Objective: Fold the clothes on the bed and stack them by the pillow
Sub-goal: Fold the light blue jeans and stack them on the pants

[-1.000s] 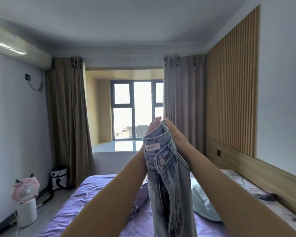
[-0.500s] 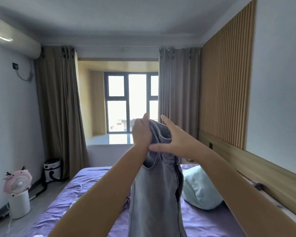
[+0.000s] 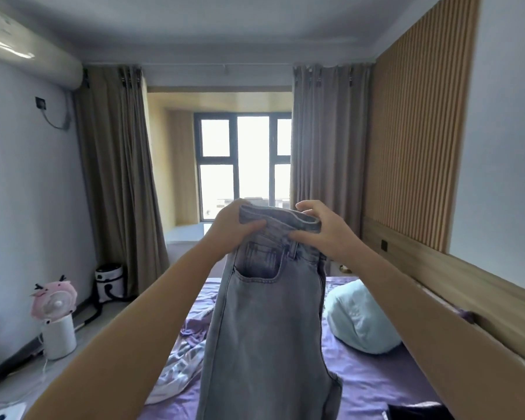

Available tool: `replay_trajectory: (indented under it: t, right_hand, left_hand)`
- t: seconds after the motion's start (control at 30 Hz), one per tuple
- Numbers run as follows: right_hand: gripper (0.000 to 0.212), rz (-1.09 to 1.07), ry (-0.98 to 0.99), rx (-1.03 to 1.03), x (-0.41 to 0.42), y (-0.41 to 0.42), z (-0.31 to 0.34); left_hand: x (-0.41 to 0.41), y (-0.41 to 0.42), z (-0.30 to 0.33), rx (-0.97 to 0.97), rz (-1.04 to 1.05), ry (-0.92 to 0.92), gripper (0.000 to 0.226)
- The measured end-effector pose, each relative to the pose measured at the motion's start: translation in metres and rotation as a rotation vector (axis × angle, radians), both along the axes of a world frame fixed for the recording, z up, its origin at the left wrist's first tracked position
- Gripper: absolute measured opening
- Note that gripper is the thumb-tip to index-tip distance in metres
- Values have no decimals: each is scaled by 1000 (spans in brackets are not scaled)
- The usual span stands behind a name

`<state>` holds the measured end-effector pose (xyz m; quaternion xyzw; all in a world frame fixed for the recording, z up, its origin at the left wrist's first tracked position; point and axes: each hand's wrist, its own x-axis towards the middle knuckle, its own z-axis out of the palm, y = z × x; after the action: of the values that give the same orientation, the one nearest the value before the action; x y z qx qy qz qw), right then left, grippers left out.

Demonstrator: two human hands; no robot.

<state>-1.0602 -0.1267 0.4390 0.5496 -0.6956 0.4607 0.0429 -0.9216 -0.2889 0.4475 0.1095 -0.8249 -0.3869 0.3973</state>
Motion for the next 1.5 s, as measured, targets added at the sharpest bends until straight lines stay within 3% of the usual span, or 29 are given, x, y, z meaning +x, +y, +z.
replay_trajectory:
  t: [0.07, 0.13, 0.2, 0.33, 0.47, 0.53, 0.67, 0.8, 0.9, 1.07, 1.17, 1.4, 1.5]
  right_hand:
    - [64, 80, -189, -49, -2, -3, -11]
    - [54, 164, -311, -61, -7, -4, -31]
    - [44, 136, -307, -48, -16, -4, -59]
    - [46, 123, -415, 19, -24, 1, -108]
    - [15, 44, -362, 40, -25, 1, -124]
    - [10, 15, -291, 42, -25, -1, -122]
    - [17, 105, -406, 20, -24, -7, -114]
    - [45, 191, -600, -150, -19, -20, -80]
    - [33, 152, -498, -188, -17, -29, -53]
    - [47, 193, -471, -217, -5, -48, -31]
    - [36, 74, -353, -183, -5, -60, -22]
    - [24, 96, -222, -119, -35, -72, 10]
    - [28, 64, -111, -87, -48, -79, 29]
  left_hand:
    - [0, -5, -4, 32, 6, 65, 18]
    - [3, -8, -4, 56, 31, 114, 18]
    - [3, -13, 0, 96, 41, 140, 18]
    - [0, -17, 6, 133, -2, 150, 17]
    - [-3, -19, 8, 175, -9, 145, 19]
    - [-3, -21, 9, 201, 15, 145, 21]
    - [1, -24, 13, 233, 6, 141, 22]
    - [1, -24, 14, 219, 5, 138, 20]
    - [1, -28, 14, 215, 25, 140, 21]
    - [-1, -35, 15, 218, 39, 146, 19]
    - [-6, -42, 9, 214, 43, 119, 19]
    - [-6, -67, 38, 118, -26, -58, 39]
    - [0, -76, 68, 70, -161, -243, 32]
